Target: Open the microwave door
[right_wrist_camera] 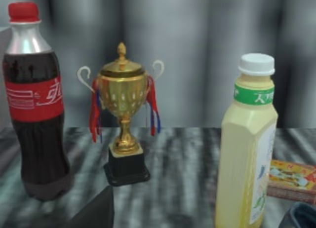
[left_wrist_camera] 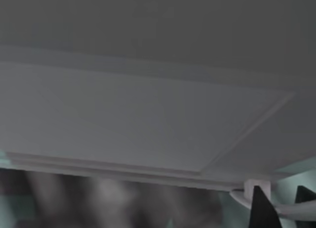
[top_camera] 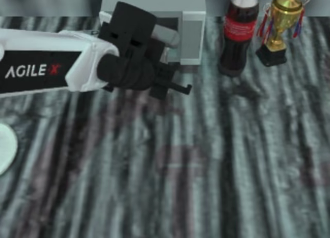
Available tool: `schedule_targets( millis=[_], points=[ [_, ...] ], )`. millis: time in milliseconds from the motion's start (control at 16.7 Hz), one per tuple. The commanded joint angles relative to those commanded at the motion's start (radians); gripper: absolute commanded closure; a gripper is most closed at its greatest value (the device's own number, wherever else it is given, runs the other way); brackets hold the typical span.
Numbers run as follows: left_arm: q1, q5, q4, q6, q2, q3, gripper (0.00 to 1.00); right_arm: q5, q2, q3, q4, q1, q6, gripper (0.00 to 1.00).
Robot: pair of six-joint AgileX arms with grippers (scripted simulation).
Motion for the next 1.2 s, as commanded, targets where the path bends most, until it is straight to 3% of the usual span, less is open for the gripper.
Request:
schedule_targets(
  millis=[900,1200],
  points=[
    [0.000,0.000,0.000,0.000,0.000,0.000,1.00,0.000,0.000,0.000,0.000,0.000,0.000,0.00],
    [0.008,0.031,0.003,0.028,-0.014,-0.019,1.00,0.000,0.000,0.000,0.000,0.000,0.000,0.00]
  ],
)
